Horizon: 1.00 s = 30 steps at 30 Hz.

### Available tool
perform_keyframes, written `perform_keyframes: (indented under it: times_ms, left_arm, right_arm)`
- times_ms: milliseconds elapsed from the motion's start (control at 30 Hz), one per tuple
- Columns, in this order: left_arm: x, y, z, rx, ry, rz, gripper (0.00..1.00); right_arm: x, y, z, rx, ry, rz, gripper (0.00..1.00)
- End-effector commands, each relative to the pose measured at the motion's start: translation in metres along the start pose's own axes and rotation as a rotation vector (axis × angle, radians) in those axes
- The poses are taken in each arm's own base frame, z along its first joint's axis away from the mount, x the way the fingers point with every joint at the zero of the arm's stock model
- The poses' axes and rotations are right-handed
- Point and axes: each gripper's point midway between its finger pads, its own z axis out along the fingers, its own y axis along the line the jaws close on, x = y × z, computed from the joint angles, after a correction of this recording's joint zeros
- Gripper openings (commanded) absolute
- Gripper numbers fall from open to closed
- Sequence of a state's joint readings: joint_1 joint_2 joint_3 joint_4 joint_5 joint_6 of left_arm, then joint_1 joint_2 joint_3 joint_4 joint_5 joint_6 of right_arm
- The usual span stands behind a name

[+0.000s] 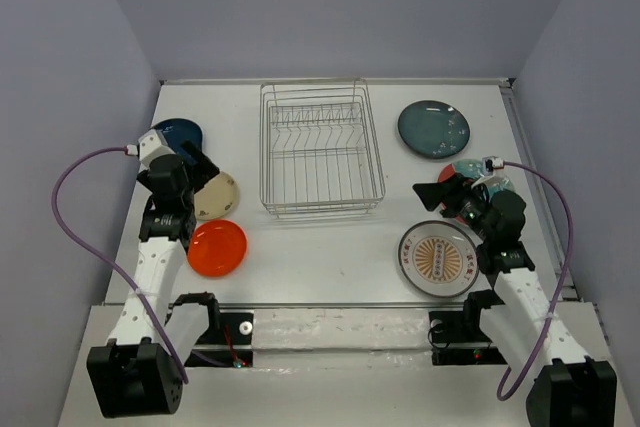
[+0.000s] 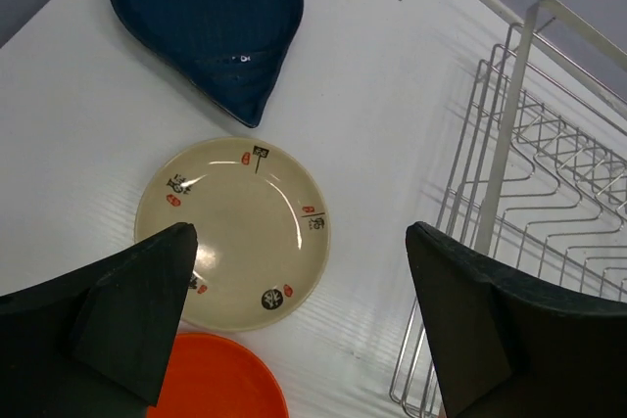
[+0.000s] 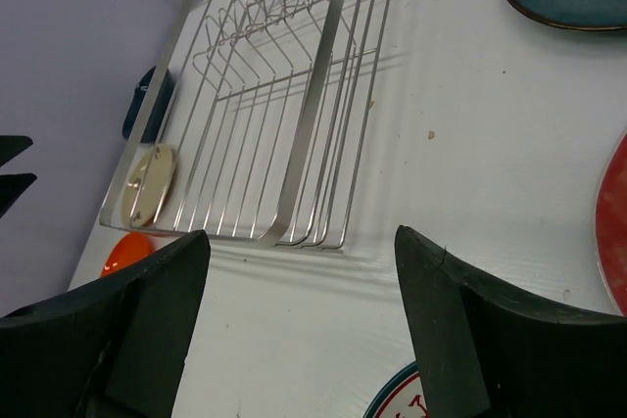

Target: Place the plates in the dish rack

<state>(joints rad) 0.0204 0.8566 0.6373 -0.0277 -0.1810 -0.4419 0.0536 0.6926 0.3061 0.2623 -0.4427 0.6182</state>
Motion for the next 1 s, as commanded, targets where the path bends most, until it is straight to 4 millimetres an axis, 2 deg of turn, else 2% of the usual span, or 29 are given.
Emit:
perform_keyframes:
  times_ms: [0, 167, 267, 300, 333, 433, 467, 567, 833, 967]
  left_arm:
    - [-0.031, 0.012, 0.011, -0.126, -0.072, -0.075, 0.99]
    - [-0.042, 0.003, 0.03, -0.107, -0.118, -0.114, 0.99]
    - [-0.038, 0.016, 0.051, -0.165, -0.128, -0.131, 0.99]
    - [-0.04, 0.021, 0.051, -0.175, -0.131, -0.136, 0.99]
    - [-0.037, 0.035, 0.062, -0.211, -0.103, -0.141, 0.99]
    - [-0.025, 0.066, 0.077, -0.282, -0.052, -0.166, 0.99]
    - [-0.028, 0.079, 0.08, -0.296, -0.053, -0.187, 0.99]
    - [-0.019, 0.093, 0.092, -0.321, -0.018, -0.189, 0.99]
    - [-0.016, 0.112, 0.125, -0.403, 0.006, -0.128, 0.99]
    - [-0.006, 0.107, 0.152, -0.365, 0.055, -0.131, 0.99]
  right_arm:
    - [-0.014, 0.015, 0.004, -0.052, -0.025, -0.035, 0.82]
    - [-0.011, 0.014, 0.006, -0.055, -0.001, -0.027, 0.82]
    - [-0.01, 0.013, 0.007, -0.053, 0.002, -0.031, 0.82]
    - [-0.01, 0.013, 0.007, -0.053, 0.002, -0.031, 0.82]
    - [-0.01, 0.013, 0.007, -0.05, 0.003, -0.03, 0.82]
    - [-0.008, 0.014, 0.007, -0.056, 0.01, -0.029, 0.82]
    - [-0.009, 0.013, 0.007, -0.055, 0.009, -0.028, 0.82]
    - [-0.007, 0.012, 0.008, -0.05, 0.016, -0.024, 0.82]
    - [-0.006, 0.014, 0.008, -0.062, 0.023, -0.023, 0.82]
    - [-0.004, 0.013, 0.009, -0.066, 0.033, -0.017, 0.82]
